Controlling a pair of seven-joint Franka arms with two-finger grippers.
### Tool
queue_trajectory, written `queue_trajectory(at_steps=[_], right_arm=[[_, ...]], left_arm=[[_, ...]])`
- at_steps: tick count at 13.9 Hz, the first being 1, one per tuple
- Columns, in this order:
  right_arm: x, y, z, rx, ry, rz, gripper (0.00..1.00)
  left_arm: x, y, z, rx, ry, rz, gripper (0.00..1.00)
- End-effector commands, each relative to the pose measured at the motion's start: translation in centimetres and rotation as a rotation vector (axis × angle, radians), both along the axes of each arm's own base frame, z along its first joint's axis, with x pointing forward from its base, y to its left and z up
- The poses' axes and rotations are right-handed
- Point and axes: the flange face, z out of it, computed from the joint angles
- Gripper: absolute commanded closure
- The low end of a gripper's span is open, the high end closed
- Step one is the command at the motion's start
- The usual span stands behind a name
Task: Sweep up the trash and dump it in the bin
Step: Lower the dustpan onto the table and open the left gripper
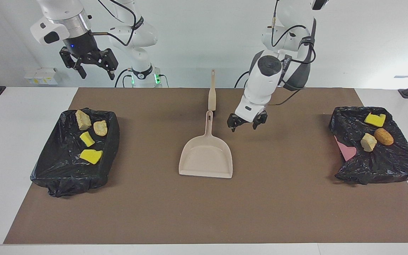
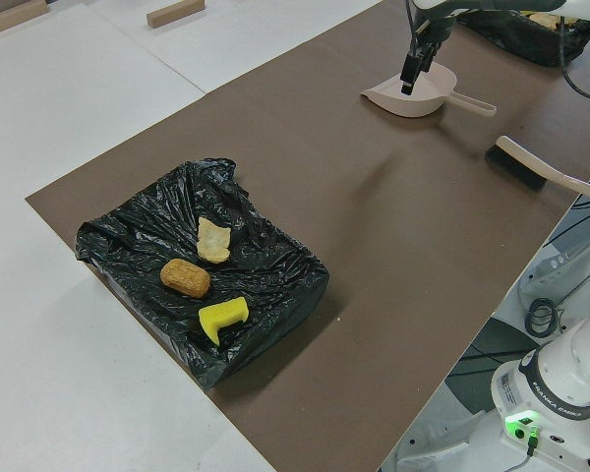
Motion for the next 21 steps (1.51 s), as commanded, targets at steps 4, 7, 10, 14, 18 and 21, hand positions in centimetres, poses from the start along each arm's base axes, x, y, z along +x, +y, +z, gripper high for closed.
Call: queue_trajectory(at_steps=[4, 7, 10, 14, 18, 21], right_arm=[[-0.4, -0.6, 0.4, 0.009, 0.003, 0.012, 0.00], [-0.5, -0.7, 0.3, 0.007, 0.012, 0.011, 0.00], [-0.5, -0.8, 0.3, 0.007, 0.012, 0.009, 0.00], [-0.5, -1.2, 0.3, 0.007, 0.013, 0.003, 0.00], [-0.5, -1.2, 0.3, 0.004, 0.015, 0.003, 0.00], [-0.5, -1.2, 0.3, -0.008, 0.014, 0.002, 0.00]], left_arm=[[4.0, 8.5, 2.2, -0.017, -0.041, 0.065, 0.00], [5.2, 12.8, 3.2, -0.014, -0.062, -0.004, 0.00], [5.6, 15.9, 4.2, -0.005, -0.072, -0.081, 0.00], [5.6, 16.4, 5.2, 0.001, -0.064, -0.118, 0.00], [5.4, 16.4, 6.4, 0.001, -0.080, -0.126, 0.00], [5.1, 16.7, 7.5, 0.004, -0.092, -0.163, 0.00]])
